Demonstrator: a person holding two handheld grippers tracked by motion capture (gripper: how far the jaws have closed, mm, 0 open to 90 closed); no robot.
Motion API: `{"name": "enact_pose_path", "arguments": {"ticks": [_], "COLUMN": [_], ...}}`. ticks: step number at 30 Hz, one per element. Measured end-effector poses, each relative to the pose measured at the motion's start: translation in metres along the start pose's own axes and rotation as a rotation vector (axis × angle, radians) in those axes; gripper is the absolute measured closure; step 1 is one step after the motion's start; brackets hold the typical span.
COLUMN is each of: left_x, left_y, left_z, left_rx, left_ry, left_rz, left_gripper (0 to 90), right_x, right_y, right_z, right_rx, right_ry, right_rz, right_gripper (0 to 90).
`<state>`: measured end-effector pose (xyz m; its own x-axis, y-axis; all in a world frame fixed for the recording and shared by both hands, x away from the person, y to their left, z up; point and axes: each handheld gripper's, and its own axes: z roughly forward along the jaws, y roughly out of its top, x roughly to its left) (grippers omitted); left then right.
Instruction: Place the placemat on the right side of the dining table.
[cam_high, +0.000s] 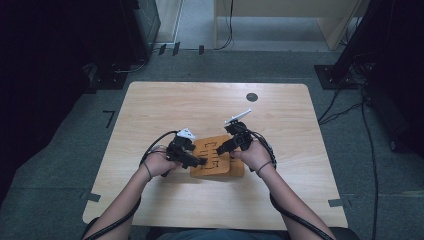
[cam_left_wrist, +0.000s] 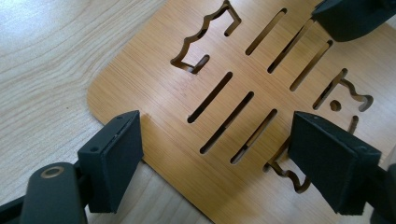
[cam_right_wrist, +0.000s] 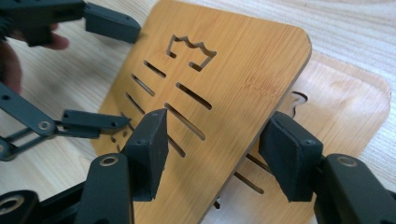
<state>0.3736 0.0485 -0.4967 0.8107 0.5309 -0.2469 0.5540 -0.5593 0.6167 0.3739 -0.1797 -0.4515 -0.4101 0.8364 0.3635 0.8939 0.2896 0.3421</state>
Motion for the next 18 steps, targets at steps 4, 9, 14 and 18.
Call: {"name": "enact_pose_path", "arguments": {"ticks": [4, 9, 14, 18], "left_x": [0.000, 0.000, 0.000, -0.002], "left_y": [0.001, 0.002, 0.004, 0.006], "left_z": [-0.003, -0.004, -0.007, -0.009], "left_rx": [-0.008, -0.021, -0.032, -0.039], "left_ry": [-0.007, -0.012, -0.011, -0.012], "left_rz": [-0.005, 0.000, 0.021, 0.024], "left_gripper": [16.6, 16.2, 16.2, 16.2], "right_x": [0.004, 0.010, 0.017, 0.022], "right_y": [0.004, 0.008, 0.013, 0.018], "right_z": [-0.007, -0.016, -0.024, -0.032], "right_rx": [-0.010, -0.012, 0.000, 0.007], "right_ry": [0.021, 0.031, 0.034, 0.039], "right_rz": [0.022, 0.022, 0.028, 0.048], "right_gripper": [43.2, 43.5, 44.1, 44.6]}}
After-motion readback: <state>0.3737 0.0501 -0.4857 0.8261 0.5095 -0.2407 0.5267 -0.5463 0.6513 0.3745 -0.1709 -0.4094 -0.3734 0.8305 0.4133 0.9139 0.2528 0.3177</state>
